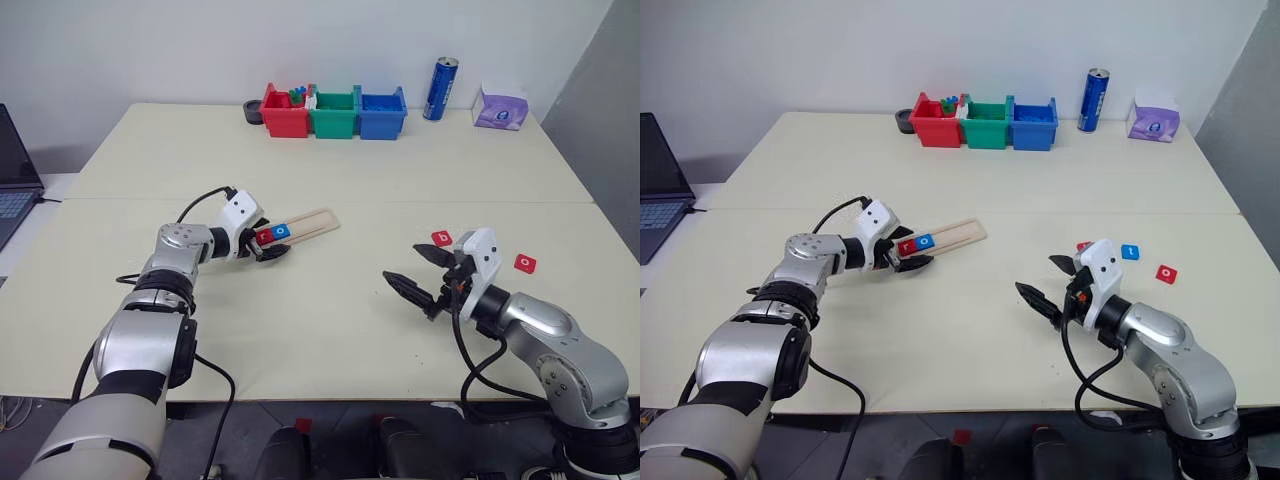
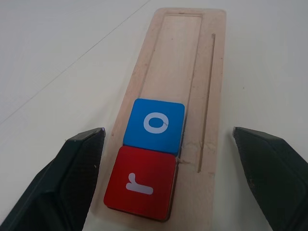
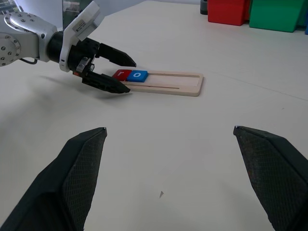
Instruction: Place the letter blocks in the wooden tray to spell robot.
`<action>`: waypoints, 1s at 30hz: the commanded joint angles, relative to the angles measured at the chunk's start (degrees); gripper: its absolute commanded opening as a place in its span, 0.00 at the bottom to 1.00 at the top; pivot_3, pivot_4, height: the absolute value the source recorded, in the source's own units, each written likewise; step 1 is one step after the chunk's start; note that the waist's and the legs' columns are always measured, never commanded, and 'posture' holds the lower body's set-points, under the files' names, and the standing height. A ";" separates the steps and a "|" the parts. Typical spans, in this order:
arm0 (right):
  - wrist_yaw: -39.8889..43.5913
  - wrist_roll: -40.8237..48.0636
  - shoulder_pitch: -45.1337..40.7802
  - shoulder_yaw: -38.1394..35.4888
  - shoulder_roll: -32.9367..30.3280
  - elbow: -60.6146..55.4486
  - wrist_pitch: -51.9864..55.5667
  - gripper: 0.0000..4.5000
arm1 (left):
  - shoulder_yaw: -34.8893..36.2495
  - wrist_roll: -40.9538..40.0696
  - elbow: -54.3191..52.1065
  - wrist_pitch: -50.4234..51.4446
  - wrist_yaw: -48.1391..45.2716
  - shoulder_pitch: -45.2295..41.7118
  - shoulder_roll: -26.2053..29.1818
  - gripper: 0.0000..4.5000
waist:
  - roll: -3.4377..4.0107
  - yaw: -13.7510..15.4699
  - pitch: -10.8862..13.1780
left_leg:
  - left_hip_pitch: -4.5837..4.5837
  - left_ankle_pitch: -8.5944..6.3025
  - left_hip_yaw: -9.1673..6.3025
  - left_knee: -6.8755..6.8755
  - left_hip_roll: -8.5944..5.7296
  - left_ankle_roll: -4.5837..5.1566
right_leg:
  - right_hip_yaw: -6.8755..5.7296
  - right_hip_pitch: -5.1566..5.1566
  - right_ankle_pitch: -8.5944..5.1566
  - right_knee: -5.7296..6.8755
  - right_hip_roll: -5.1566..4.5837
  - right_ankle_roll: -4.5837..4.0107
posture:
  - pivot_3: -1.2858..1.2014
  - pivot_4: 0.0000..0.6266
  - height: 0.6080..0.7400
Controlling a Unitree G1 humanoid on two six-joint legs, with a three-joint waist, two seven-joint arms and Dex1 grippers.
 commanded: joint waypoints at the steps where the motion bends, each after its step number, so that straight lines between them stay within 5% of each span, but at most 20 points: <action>1: -0.39 1.21 -0.91 -1.72 -0.48 -2.39 0.02 1.00 | 0.92 0.47 -0.01 0.85 1.18 -1.14 0.25 1.00 | 0.00 0.01 0.00 | 0.00 0.00 -0.01 0.00 0.00 0.00 | -0.01 0.00 0.00 0.00 0.00 0.00 | 0.52 0.24 1.00; 26: -1.96 1.57 -0.99 -1.57 0.04 -3.04 0.21 1.00 | -0.74 4.50 0.77 5.36 0.79 -0.41 0.39 1.00 | -0.01 -0.06 -0.02 | 0.12 0.00 0.02 0.03 -0.01 0.00 | 0.05 0.03 0.00 0.14 0.02 0.00 | 0.52 0.24 1.00; 30: -1.98 1.44 -1.24 -1.28 0.18 -2.84 0.11 1.00 | -0.94 4.67 0.66 5.10 0.51 -0.35 0.44 0.80 | -0.01 -0.05 -0.03 | 0.12 0.00 0.03 0.03 -0.01 0.00 | 0.05 0.03 0.00 0.14 0.02 0.00 | 0.52 0.24 1.00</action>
